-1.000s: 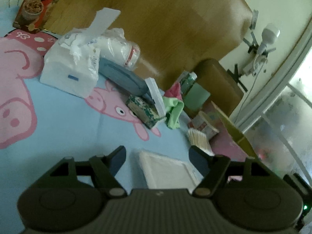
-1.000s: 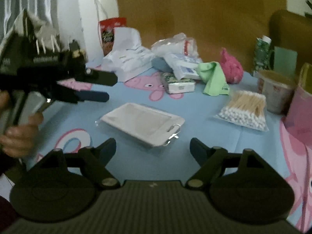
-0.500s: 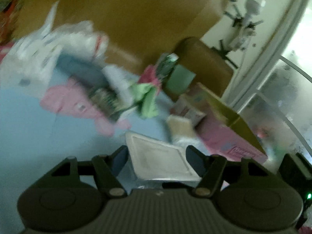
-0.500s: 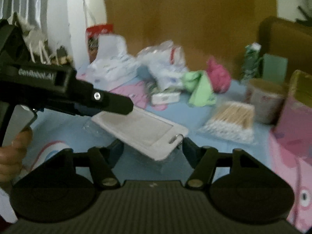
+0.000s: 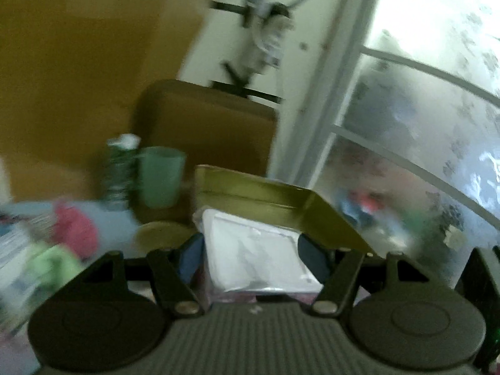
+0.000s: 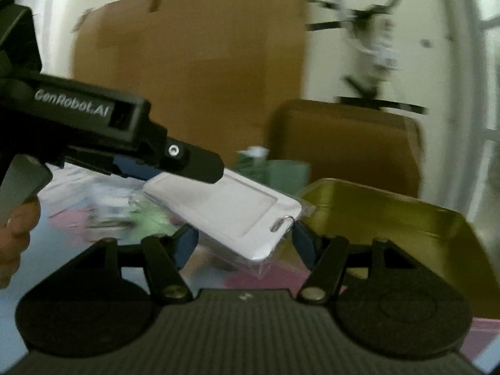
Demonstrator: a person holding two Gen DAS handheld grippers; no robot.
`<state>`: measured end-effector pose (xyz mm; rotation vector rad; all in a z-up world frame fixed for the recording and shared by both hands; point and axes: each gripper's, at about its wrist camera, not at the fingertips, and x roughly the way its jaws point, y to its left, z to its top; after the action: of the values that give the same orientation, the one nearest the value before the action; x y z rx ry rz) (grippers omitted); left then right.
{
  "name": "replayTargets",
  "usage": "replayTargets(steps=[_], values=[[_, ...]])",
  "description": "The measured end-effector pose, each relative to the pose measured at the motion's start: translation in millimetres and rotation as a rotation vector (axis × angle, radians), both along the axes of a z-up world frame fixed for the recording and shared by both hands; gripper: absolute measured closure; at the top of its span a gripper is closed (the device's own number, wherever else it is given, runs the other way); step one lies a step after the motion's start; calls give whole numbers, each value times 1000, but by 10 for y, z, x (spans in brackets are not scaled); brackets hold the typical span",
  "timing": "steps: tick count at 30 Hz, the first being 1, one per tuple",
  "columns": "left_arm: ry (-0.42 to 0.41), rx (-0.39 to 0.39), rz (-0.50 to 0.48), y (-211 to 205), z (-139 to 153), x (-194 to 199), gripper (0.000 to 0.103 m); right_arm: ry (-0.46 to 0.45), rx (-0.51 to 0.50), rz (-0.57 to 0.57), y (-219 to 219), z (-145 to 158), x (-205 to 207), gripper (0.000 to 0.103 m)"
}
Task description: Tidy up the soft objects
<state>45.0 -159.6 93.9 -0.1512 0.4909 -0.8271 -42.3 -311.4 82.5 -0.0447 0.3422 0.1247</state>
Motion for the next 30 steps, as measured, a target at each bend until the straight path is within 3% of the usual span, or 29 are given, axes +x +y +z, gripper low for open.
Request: replayTargets(steps=[10,15,19,24,30], values=[[56,52,-101,-944,-259,308,37,55,-7,-188,-614,-259,182,32],[72,78,-112,-1029,-348,293,35,81,18,-262,-716,-330,184,18],[35,81,-102,-899,-291,187,32,45,27,-307,-719,-309,129,7],[-7,22,-74,-437,-175,-48,30,-9,52,-319,-622,-215,14,7],[-25,-1,7,353,-252,-334,28,-129,58,-218,-165,-78,-150,13]])
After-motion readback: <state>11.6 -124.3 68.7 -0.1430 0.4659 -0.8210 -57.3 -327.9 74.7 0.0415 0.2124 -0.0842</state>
